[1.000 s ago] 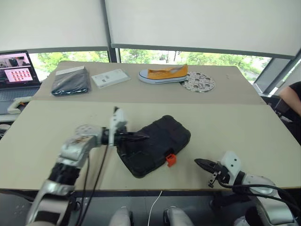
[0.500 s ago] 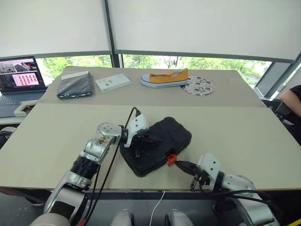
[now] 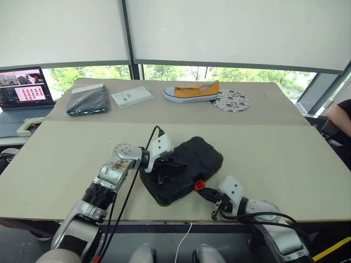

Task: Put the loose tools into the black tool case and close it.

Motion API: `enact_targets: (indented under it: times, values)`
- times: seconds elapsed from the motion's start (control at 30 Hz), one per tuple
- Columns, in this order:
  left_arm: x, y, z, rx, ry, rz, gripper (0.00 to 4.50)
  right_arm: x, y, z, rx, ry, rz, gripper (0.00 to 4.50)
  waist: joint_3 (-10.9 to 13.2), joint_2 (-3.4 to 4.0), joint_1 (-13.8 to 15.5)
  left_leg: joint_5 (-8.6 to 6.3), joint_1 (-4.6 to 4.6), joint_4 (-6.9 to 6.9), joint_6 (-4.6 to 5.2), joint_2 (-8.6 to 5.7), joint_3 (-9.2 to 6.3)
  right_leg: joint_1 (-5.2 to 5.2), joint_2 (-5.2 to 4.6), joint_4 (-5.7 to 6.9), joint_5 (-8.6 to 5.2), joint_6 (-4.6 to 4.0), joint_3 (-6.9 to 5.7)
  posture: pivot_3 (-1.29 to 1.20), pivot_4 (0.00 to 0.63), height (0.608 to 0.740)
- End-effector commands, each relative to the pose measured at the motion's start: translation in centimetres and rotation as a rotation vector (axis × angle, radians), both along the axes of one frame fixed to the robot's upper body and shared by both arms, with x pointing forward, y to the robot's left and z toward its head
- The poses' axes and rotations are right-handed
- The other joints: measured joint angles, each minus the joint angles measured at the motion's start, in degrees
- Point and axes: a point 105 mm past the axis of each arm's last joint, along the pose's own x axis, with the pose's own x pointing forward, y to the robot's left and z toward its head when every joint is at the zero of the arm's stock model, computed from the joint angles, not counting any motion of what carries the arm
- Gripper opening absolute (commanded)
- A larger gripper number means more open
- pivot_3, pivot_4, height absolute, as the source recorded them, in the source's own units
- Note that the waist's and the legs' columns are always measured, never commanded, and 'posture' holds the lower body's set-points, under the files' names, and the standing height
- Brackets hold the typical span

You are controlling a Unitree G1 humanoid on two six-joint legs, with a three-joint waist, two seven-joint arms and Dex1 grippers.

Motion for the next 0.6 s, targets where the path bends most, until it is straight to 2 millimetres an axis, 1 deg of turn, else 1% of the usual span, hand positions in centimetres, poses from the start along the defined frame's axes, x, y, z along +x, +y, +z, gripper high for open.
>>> enact_targets:
  times: [0.03,0.07,0.13,0.2,0.27,0.37,0.47,0.6]
  values:
    - [-1.1,0.4,-4.3,0.104,0.146,0.013,0.05,0.7,1.0,3.1,0.101,-0.126,0.004,0.00,-0.02,-0.03,-0.08,0.00,0.00,0.00,0.00,0.00,-0.01,0.00,0.00,0.00,0.00,0.00,-0.01,0.00,0.150,0.740]
    - [-1.1,0.5,-4.4,0.106,0.148,0.012,0.05,0.7,1.1,3.7,0.127,-0.136,0.004,0.00,-0.01,-0.02,-0.15,0.00,0.00,0.00,0.00,0.01,-0.01,0.00,0.01,0.00,0.00,0.00,-0.01,0.00,0.150,0.740]
    - [-1.6,1.2,-5.1,0.157,0.164,-0.006,0.05,0.6,1.1,5.1,0.165,-0.184,0.001,0.00,-0.01,-0.02,-0.30,0.00,-0.01,0.00,0.00,0.02,-0.02,-0.01,0.01,0.01,0.00,0.00,-0.01,0.00,0.150,0.740]
    - [-1.9,1.9,-5.6,0.171,0.189,-0.001,0.05,0.3,0.9,6.2,0.155,-0.240,0.020,0.00,-0.01,-0.01,-0.62,0.00,0.00,-0.01,0.00,0.04,-0.03,-0.03,0.02,0.03,0.00,0.00,-0.01,0.00,0.150,0.740]
    - [-1.9,2.3,-6.0,0.180,0.197,0.004,0.05,0.2,0.7,7.1,0.165,-0.259,0.016,0.00,0.01,0.02,-1.01,0.00,-0.02,-0.05,0.00,0.05,-0.04,-0.07,0.02,0.03,0.00,-0.01,0.00,0.00,0.150,0.740]
    - [-1.9,2.6,-6.4,0.192,0.201,0.004,0.05,0.4,0.6,7.6,0.189,-0.263,0.005,0.00,0.01,0.00,-1.36,0.00,-0.01,-0.09,0.00,0.05,-0.05,-0.08,0.02,0.02,-0.01,-0.02,0.00,0.00,0.150,0.740]
    - [-1.9,2.5,-6.5,0.191,0.205,0.003,0.05,0.3,0.9,7.6,0.227,-0.235,0.011,0.00,0.01,0.01,-1.52,0.00,0.05,-0.12,0.00,0.08,-0.06,-0.07,0.05,0.03,-0.01,-0.03,0.00,0.00,0.150,0.740]
    - [-1.9,2.4,-6.6,0.182,0.214,0.012,0.05,-0.1,1.1,7.2,0.298,-0.138,0.017,0.00,-0.18,0.15,-1.40,-0.01,0.32,-0.27,-0.01,0.09,-0.14,0.10,0.04,0.00,-0.03,-0.05,0.01,0.00,0.150,0.740]
